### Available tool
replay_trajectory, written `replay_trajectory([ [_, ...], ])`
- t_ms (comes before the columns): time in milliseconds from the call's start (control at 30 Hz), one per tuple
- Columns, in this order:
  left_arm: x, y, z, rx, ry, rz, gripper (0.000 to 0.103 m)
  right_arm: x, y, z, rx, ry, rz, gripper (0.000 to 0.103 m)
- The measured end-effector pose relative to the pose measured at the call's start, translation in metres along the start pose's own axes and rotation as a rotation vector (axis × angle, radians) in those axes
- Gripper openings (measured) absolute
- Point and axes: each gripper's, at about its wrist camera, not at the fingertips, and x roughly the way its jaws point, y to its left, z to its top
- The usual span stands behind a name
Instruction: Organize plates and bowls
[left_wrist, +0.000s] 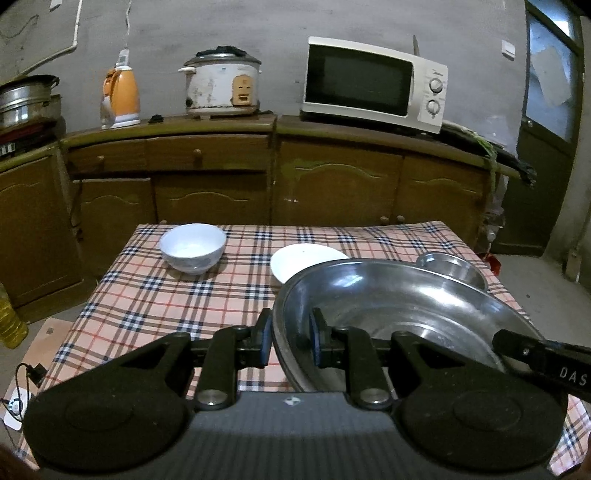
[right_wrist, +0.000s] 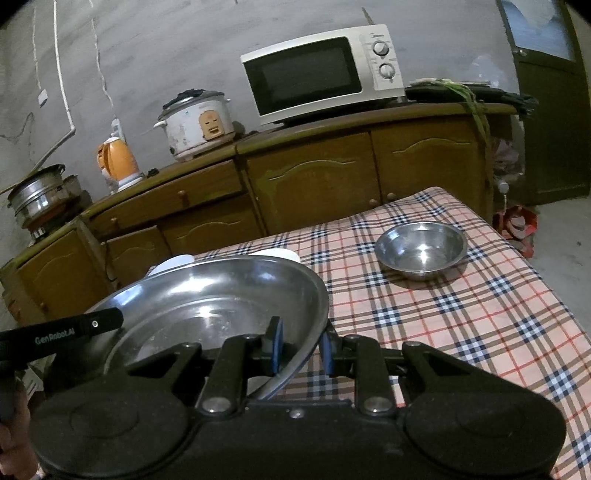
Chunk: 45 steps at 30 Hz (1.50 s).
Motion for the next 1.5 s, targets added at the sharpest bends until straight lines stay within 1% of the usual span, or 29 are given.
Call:
replay_trajectory([
  [433, -0.004, 0.027, 0.000, -0.025, -0.007, 0.041, 0.020, 0.015, 0.028, 0.001, -0.034, 0.016, 0.038, 0.028],
  [967, -0.008, 0.070, -0.002, -0.072, -0.008, 0.106, 0.020, 0.038, 0.075, -0.003, -0.091, 0.043, 0.094, 0.028],
  [1500, 0.001, 0.113, -0.009, -0.125, 0.019, 0.165, 0.020, 0.072, 0.117, -0.012, -0.146, 0.091, 0.144, 0.028],
])
